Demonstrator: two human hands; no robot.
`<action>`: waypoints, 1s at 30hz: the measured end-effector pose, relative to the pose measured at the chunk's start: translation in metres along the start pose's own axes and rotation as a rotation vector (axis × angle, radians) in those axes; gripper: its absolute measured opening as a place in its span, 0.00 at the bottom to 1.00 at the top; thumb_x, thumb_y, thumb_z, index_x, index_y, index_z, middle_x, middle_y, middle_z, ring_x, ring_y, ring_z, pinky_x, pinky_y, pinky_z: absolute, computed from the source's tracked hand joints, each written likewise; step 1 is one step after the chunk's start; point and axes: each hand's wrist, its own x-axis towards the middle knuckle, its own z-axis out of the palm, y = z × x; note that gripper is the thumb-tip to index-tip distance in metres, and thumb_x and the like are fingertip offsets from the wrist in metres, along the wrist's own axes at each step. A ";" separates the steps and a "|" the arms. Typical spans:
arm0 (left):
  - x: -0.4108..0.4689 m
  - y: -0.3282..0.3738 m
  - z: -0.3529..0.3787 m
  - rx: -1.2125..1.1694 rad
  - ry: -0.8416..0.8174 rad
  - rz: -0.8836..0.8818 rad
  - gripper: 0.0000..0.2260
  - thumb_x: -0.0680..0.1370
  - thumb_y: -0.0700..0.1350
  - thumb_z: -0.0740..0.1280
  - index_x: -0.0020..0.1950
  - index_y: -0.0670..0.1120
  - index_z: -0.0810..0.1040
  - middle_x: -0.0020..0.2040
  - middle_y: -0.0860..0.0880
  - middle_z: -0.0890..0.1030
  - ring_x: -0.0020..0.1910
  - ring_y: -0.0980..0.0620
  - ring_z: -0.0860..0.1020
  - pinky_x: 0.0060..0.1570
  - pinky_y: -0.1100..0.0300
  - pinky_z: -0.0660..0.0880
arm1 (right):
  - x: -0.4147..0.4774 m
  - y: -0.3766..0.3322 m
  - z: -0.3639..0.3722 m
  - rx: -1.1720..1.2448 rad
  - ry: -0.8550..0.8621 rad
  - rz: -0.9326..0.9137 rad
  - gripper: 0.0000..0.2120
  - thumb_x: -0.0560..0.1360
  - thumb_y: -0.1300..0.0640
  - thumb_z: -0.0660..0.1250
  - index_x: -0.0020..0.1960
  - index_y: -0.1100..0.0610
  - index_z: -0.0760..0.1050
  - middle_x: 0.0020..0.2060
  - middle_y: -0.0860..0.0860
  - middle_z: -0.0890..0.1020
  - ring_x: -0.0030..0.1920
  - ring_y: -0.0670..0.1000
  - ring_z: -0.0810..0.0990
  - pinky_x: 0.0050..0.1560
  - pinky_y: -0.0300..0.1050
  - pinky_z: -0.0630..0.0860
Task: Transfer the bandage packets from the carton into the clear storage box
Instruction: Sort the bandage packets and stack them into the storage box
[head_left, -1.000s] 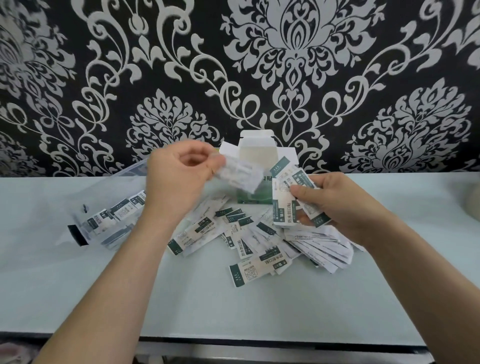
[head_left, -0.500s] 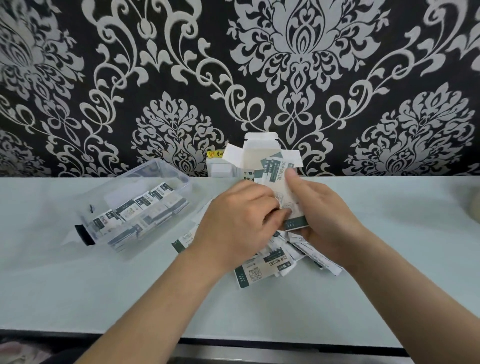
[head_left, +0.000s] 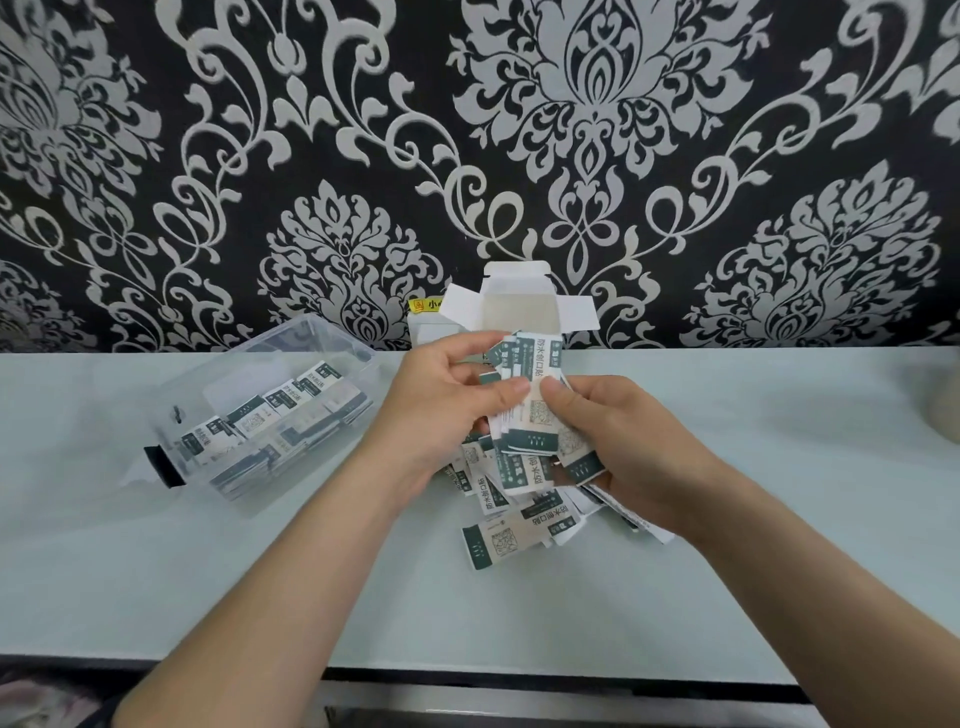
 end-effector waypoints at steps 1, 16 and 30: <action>0.001 0.000 -0.001 0.030 -0.017 -0.003 0.20 0.72 0.32 0.71 0.60 0.49 0.78 0.45 0.46 0.86 0.33 0.54 0.81 0.26 0.66 0.71 | -0.001 0.000 -0.001 0.012 -0.011 0.018 0.17 0.83 0.54 0.56 0.56 0.64 0.78 0.47 0.63 0.85 0.45 0.59 0.85 0.39 0.48 0.82; 0.009 0.008 0.008 0.163 -0.113 0.046 0.18 0.73 0.29 0.69 0.54 0.51 0.78 0.43 0.48 0.86 0.42 0.52 0.84 0.35 0.62 0.78 | -0.015 -0.013 -0.043 -0.068 -0.165 0.163 0.15 0.83 0.57 0.55 0.57 0.65 0.76 0.47 0.61 0.85 0.34 0.52 0.84 0.23 0.37 0.74; 0.012 -0.013 0.046 0.309 -0.137 0.092 0.20 0.75 0.34 0.69 0.62 0.54 0.76 0.52 0.52 0.82 0.47 0.53 0.82 0.48 0.57 0.80 | -0.017 -0.007 -0.052 0.175 -0.094 0.204 0.13 0.82 0.60 0.56 0.60 0.67 0.72 0.41 0.64 0.83 0.27 0.52 0.76 0.26 0.41 0.75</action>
